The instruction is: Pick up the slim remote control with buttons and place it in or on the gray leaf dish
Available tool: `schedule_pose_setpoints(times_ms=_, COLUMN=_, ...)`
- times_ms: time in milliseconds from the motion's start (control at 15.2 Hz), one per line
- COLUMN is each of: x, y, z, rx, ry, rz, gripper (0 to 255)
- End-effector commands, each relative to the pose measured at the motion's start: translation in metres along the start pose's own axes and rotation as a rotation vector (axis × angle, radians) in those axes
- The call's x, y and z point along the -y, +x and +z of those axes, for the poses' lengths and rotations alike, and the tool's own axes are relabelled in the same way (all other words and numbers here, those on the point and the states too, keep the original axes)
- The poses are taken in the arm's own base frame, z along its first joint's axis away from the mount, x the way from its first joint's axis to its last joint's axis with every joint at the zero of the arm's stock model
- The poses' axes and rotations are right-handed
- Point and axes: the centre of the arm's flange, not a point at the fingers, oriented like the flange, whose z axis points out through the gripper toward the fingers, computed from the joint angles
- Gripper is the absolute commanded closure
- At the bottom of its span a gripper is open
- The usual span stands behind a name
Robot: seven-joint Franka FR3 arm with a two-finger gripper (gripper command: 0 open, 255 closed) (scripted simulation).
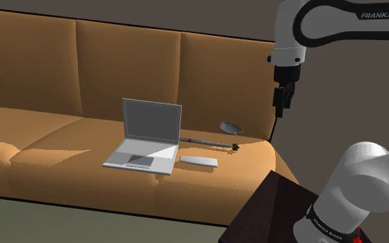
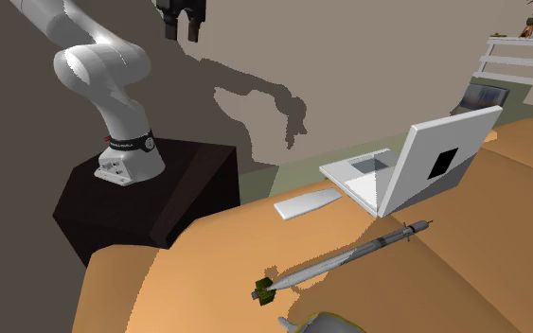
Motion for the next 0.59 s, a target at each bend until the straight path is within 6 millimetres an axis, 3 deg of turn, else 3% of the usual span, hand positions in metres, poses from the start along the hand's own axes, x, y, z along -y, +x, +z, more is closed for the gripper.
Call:
schedule_pose_setpoints(times_ms=0, x=0.0, y=0.0, z=0.0, rx=0.0, ry=0.0, rz=0.0, gripper=0)
schedule_pose_setpoints(times_ms=528, x=-0.014, y=0.071, z=0.07, rx=-0.046, ry=0.01, rz=-0.137, gripper=0)
